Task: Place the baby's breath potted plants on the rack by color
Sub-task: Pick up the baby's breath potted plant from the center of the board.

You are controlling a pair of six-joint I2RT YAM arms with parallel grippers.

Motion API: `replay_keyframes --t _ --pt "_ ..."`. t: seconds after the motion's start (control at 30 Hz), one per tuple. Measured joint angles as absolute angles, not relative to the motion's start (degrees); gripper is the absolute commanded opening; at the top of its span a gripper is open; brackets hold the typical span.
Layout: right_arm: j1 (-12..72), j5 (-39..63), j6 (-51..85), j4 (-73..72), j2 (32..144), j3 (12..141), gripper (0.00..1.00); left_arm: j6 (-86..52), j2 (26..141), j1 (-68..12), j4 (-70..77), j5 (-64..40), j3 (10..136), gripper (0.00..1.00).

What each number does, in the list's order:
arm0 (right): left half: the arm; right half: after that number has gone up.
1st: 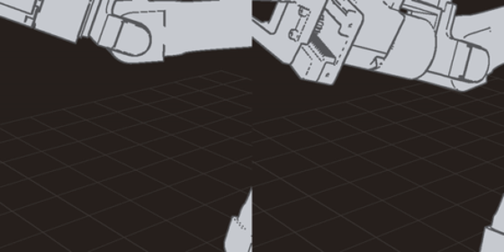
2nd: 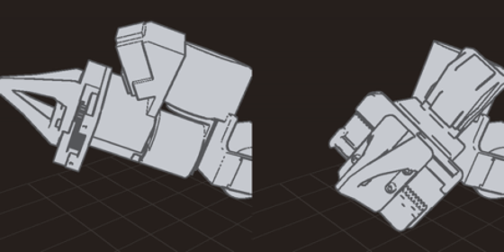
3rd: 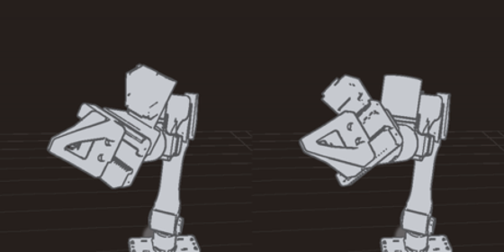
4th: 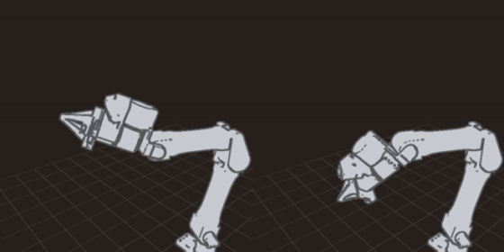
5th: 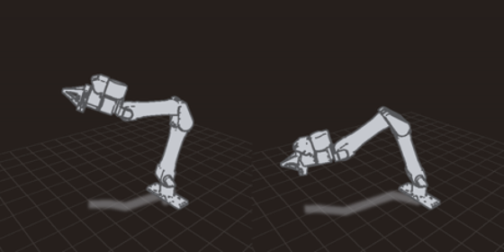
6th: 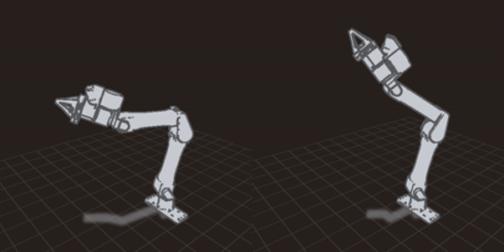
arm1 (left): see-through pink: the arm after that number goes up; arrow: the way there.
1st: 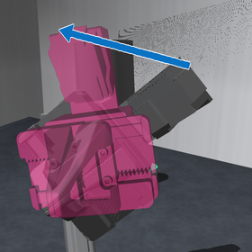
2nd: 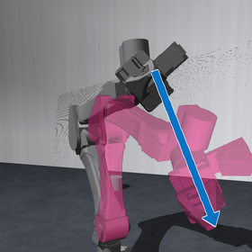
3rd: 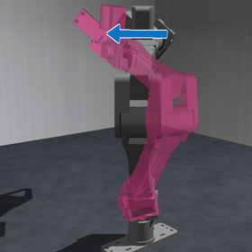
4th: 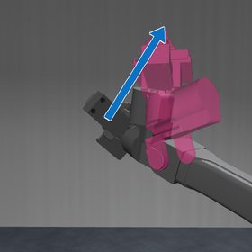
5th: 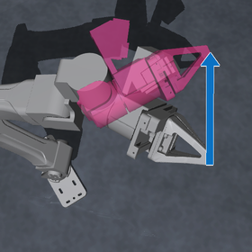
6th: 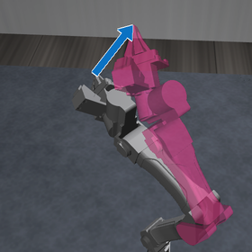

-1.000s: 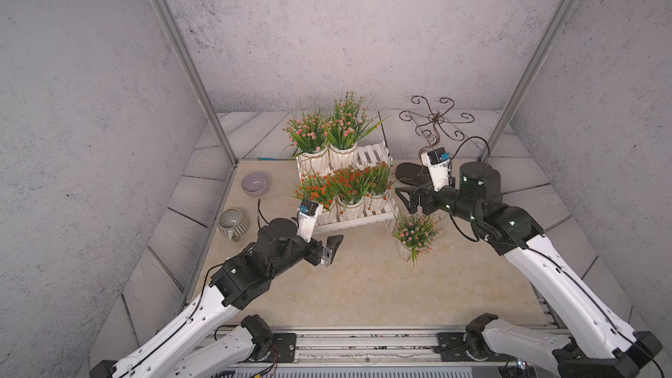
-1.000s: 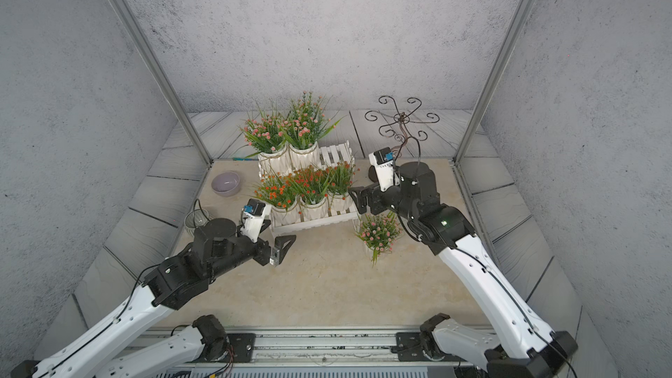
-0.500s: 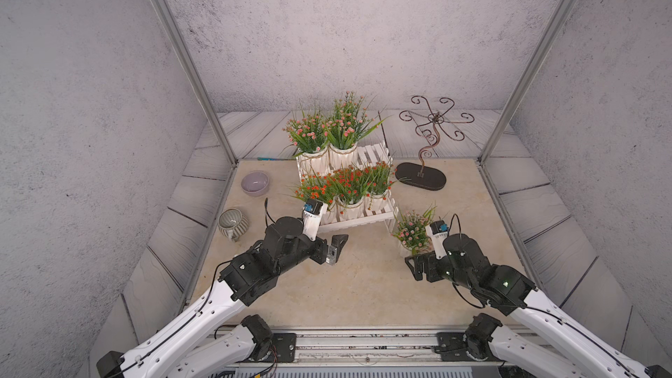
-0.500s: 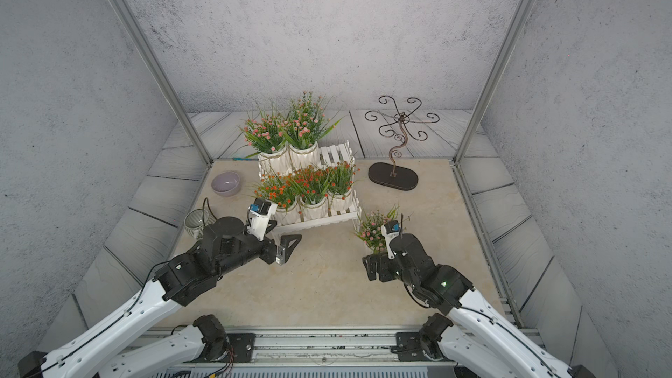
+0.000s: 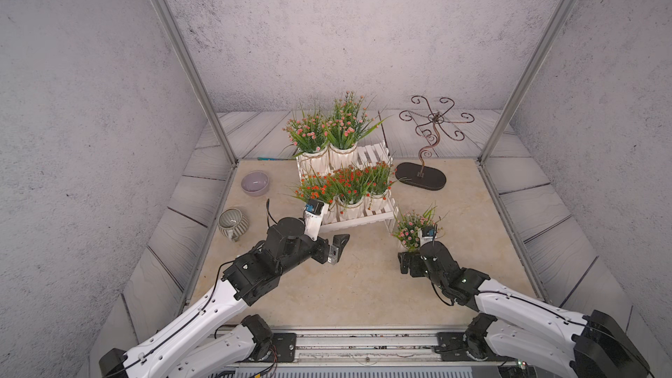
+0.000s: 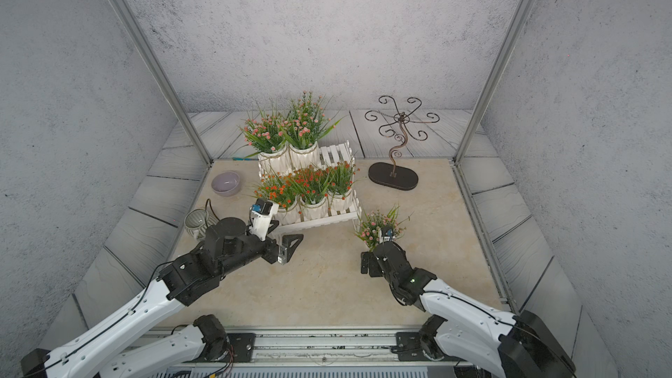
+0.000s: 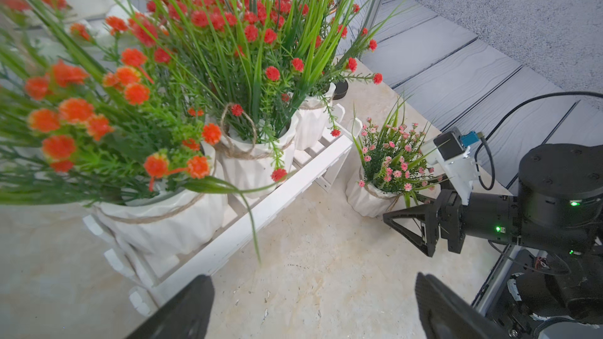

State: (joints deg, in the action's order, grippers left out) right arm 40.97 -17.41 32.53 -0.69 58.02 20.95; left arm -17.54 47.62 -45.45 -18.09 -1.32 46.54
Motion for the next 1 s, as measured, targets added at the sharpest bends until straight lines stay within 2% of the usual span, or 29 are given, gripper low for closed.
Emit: replay_keyframes --t 0.23,0.8,1.0 --pt "40.0 -22.0 31.4 -10.7 64.2 20.4 0.99 -17.9 47.6 -45.5 -17.4 -1.3 45.9 1.00" --pt "39.1 -26.3 31.8 -20.0 76.4 24.3 0.99 -17.8 44.5 -45.5 -18.1 -1.0 45.9 1.00" --pt "39.1 -28.2 32.4 -20.0 77.9 25.7 0.84 -17.8 43.4 -45.5 -19.2 -0.6 45.9 1.00"
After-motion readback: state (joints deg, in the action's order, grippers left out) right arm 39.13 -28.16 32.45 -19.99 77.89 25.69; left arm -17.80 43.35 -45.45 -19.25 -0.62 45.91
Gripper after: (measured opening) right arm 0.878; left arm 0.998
